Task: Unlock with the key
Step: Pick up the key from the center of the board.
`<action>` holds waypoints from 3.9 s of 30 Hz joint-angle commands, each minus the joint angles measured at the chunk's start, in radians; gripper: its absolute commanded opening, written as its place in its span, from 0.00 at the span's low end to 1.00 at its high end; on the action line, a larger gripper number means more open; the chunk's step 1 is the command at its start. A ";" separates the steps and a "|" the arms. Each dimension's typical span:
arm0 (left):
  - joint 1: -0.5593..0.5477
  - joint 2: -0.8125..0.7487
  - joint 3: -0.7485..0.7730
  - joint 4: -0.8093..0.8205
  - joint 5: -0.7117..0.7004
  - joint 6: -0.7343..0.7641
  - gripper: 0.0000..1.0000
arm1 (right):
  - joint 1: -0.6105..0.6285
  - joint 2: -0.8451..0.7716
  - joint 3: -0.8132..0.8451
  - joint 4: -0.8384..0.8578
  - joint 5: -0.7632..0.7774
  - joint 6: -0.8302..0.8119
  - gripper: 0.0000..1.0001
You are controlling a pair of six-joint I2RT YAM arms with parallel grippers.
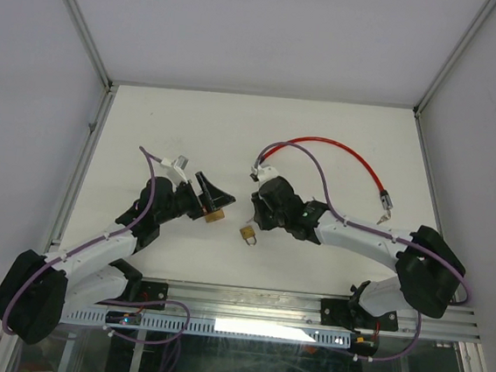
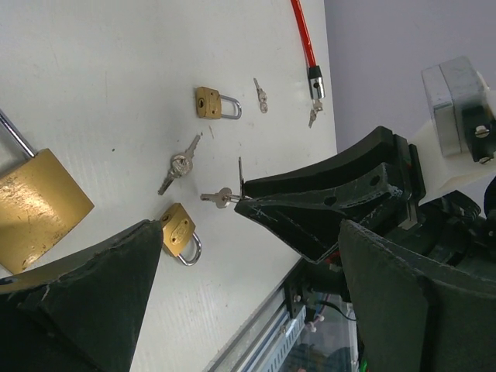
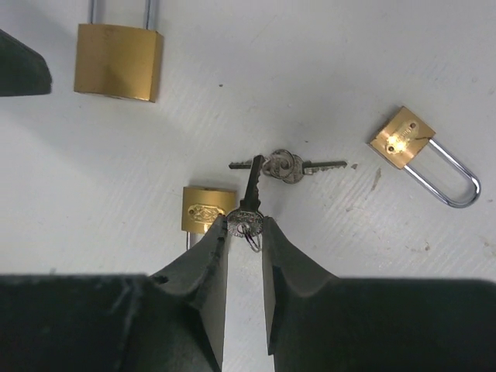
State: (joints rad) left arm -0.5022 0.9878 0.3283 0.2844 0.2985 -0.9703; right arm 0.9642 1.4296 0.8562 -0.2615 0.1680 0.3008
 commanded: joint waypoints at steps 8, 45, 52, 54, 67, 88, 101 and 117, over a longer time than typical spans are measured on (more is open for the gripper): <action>0.006 0.006 -0.002 0.131 0.038 -0.086 0.98 | 0.015 -0.033 -0.054 0.419 -0.089 -0.113 0.00; 0.005 0.066 0.097 0.069 -0.035 -0.021 0.09 | 0.049 0.003 -0.139 0.759 -0.271 -0.311 0.00; 0.005 0.049 0.104 0.065 -0.025 0.029 0.00 | 0.047 0.022 -0.117 0.775 -0.260 -0.297 0.00; 0.005 0.031 0.117 0.061 -0.036 0.096 0.00 | 0.041 0.014 -0.111 0.771 -0.271 -0.282 0.03; 0.005 -0.059 0.117 0.230 0.024 0.366 0.00 | -0.177 -0.045 -0.229 1.117 -0.697 0.063 0.45; 0.005 -0.077 0.046 0.478 0.142 0.232 0.00 | -0.209 0.100 -0.270 1.573 -0.776 0.346 0.42; 0.005 -0.092 0.028 0.513 0.137 0.204 0.00 | -0.209 0.150 -0.255 1.688 -0.820 0.420 0.30; 0.005 -0.054 0.020 0.564 0.150 0.177 0.00 | -0.209 0.159 -0.247 1.727 -0.832 0.434 0.23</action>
State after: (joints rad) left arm -0.4965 0.9325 0.3485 0.7677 0.4290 -0.7803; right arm 0.7544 1.5856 0.5774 1.3685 -0.6453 0.7284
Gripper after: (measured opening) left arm 0.008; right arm 0.229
